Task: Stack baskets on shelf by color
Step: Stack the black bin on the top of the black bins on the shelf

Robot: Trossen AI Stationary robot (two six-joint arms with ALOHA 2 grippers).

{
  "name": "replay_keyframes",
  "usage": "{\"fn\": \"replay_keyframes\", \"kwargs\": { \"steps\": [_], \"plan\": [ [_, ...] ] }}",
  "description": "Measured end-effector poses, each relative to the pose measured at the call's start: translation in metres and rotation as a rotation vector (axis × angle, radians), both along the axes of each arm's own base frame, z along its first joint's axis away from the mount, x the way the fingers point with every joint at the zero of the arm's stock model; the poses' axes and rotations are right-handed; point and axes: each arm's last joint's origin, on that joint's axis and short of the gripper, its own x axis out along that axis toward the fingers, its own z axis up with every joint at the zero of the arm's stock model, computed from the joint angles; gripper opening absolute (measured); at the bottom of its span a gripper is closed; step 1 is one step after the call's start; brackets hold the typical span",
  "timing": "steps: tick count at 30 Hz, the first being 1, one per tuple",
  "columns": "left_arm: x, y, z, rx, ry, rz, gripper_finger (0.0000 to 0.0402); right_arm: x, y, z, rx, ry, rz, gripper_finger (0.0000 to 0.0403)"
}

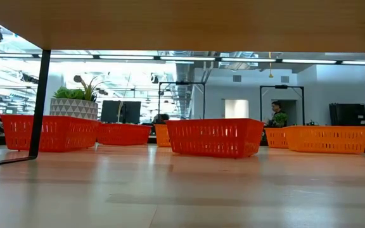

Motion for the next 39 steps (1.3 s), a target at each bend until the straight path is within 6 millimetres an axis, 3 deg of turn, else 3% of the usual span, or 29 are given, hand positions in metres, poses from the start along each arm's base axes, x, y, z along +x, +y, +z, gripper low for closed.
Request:
{"fn": "replay_keyframes", "kwargs": {
  "steps": [6, 10, 16, 24, 29, 39],
  "plan": [
    [0.000, 0.001, -0.001, 0.005, 0.014, 0.019, 0.0000, 0.008, 0.030, -0.016, 0.061, -0.030, 0.033, 0.0016],
    [0.000, 0.001, -0.001, -0.001, 0.013, 0.028, 0.0000, 0.002, 0.043, -0.017, 0.061, -0.026, 0.063, 0.0006],
    [0.000, 0.001, -0.001, -0.006, 0.012, 0.039, 0.0000, -0.007, 0.057, -0.018, 0.058, -0.022, 0.073, 0.0025],
    [0.000, 0.003, -0.001, -0.032, 0.008, 0.088, 0.0000, -0.015, 0.062, -0.033, 0.032, 0.064, -0.001, 0.0009],
    [-0.001, 0.003, -0.002, -0.043, 0.007, 0.121, 0.0000, -0.014, 0.059, -0.034, 0.036, 0.078, -0.015, 0.0021],
    [-0.001, 0.004, -0.004, -0.048, 0.023, 0.131, 0.0000, 0.016, 0.067, -0.077, 0.101, 0.118, -0.045, 0.0013]
  ]
}}
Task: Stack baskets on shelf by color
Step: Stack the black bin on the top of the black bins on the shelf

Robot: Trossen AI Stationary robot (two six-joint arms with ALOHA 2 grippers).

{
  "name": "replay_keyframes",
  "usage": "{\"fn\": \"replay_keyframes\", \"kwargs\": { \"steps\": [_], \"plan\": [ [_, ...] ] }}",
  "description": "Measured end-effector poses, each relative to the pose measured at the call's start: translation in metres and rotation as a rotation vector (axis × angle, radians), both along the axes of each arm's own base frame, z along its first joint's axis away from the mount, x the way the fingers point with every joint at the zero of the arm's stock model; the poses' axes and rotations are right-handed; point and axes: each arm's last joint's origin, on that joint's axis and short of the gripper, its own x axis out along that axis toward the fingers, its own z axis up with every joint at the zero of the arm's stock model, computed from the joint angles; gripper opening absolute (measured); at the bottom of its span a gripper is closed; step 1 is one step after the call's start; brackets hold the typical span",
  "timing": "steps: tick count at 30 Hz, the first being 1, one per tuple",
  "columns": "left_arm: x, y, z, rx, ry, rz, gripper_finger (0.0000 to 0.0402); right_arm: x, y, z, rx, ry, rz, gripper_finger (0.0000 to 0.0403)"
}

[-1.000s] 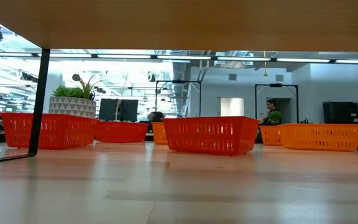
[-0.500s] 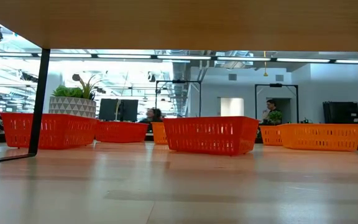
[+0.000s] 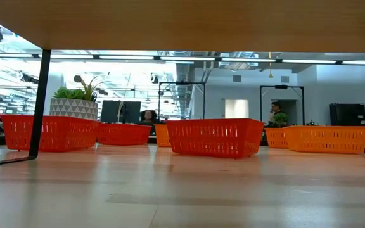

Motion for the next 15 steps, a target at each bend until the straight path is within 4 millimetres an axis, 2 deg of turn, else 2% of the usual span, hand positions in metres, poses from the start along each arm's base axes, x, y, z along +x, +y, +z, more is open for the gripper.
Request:
{"fn": "replay_keyframes", "kwargs": {
  "steps": [15],
  "plan": [
    [0.0003, -0.0010, 0.0000, -0.012, -0.003, -0.035, 0.0000, 0.0046, -0.0018, -0.0110, 0.024, 0.034, -0.031, 0.0022]
  ]
}}
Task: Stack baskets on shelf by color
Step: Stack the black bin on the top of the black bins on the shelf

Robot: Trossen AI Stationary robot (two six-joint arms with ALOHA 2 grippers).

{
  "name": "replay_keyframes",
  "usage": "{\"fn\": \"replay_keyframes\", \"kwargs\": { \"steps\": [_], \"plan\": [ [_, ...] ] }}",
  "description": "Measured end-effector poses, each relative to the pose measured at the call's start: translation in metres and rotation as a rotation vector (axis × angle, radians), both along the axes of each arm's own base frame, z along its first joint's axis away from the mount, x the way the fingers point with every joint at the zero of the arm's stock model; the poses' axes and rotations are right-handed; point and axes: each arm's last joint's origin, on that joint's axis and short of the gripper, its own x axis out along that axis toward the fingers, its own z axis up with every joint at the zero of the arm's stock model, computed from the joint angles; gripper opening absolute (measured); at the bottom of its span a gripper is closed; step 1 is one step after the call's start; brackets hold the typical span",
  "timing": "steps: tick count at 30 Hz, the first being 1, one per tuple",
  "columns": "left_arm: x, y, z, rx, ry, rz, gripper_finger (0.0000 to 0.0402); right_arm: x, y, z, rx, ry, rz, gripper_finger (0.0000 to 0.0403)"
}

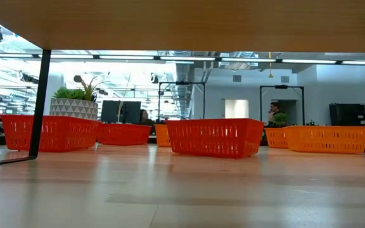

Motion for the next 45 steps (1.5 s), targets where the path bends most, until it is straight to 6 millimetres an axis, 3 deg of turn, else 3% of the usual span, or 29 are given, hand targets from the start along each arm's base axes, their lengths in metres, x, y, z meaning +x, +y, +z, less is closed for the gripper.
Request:
{"fn": "replay_keyframes", "kwargs": {
  "steps": [12, 19, 25, 34, 39, 45],
  "plan": [
    [0.000, 0.000, 0.000, 0.000, 0.000, 0.000, 0.0000, -0.003, -0.001, -0.005, 0.029, 0.059, 0.001, 0.0082],
    [0.000, 0.000, 0.000, 0.000, 0.000, 0.001, 0.0000, -0.003, -0.001, -0.004, 0.023, 0.059, 0.004, 0.0088],
    [0.000, 0.000, -0.006, 0.005, 0.055, -0.006, 0.0000, -0.017, -0.010, 0.024, 0.000, 0.020, 0.022, 0.0087],
    [0.022, -0.015, -0.027, -0.079, 0.272, -0.197, 0.0000, -0.052, -0.030, 0.057, -0.095, 0.081, 0.009, 0.0087],
    [0.039, -0.026, -0.034, -0.107, 0.355, -0.287, 0.0000, -0.057, -0.026, 0.061, -0.179, 0.109, 0.176, 0.0087],
    [0.051, -0.040, -0.041, -0.169, 0.420, -0.368, 0.0000, -0.062, -0.005, 0.042, -0.252, 0.208, 0.347, 0.0080]
  ]
}}
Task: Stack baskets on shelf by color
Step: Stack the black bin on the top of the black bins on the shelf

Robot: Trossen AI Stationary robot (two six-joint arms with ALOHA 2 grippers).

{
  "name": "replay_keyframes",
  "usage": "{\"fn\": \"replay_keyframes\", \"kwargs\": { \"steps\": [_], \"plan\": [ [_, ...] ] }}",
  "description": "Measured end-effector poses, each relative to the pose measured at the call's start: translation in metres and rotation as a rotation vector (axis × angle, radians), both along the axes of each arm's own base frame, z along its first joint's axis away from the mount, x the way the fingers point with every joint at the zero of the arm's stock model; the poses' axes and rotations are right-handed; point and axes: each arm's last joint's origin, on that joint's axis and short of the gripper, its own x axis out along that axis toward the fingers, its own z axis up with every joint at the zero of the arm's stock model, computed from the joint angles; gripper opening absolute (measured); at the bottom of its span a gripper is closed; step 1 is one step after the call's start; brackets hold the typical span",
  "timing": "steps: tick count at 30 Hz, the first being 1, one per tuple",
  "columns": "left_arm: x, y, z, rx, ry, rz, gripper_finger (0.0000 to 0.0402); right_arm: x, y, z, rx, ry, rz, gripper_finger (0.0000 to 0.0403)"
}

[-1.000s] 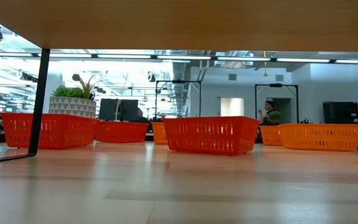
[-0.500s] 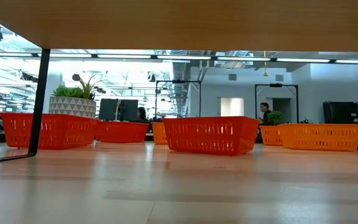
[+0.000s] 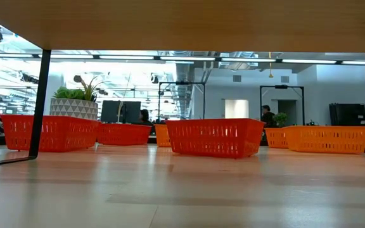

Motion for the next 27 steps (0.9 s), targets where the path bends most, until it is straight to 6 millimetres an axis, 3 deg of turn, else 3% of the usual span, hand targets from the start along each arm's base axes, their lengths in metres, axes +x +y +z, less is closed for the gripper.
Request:
{"fn": "replay_keyframes", "kwargs": {
  "steps": [5, 8, 16, 22, 27],
  "plan": [
    [0.003, -0.023, -0.002, -0.080, 0.015, -0.075, 0.0000, -0.004, 0.004, -0.015, -0.090, 0.079, -0.010, 0.0067],
    [0.005, -0.043, 0.011, -0.073, -0.033, -0.131, 0.0000, -0.006, 0.003, -0.015, -0.104, 0.089, -0.009, 0.0063],
    [0.019, -0.111, 0.049, 0.210, -0.031, -0.257, 0.0000, -0.005, -0.010, -0.020, -0.173, 0.152, -0.038, 0.0062],
    [0.018, -0.147, 0.055, 0.391, 0.114, -0.204, 0.0000, 0.001, -0.023, -0.014, -0.259, 0.156, 0.027, 0.0062],
    [0.011, -0.172, 0.053, 0.440, 0.203, -0.248, 0.0000, 0.004, -0.030, -0.015, -0.262, 0.179, 0.047, 0.0062]
  ]
}}
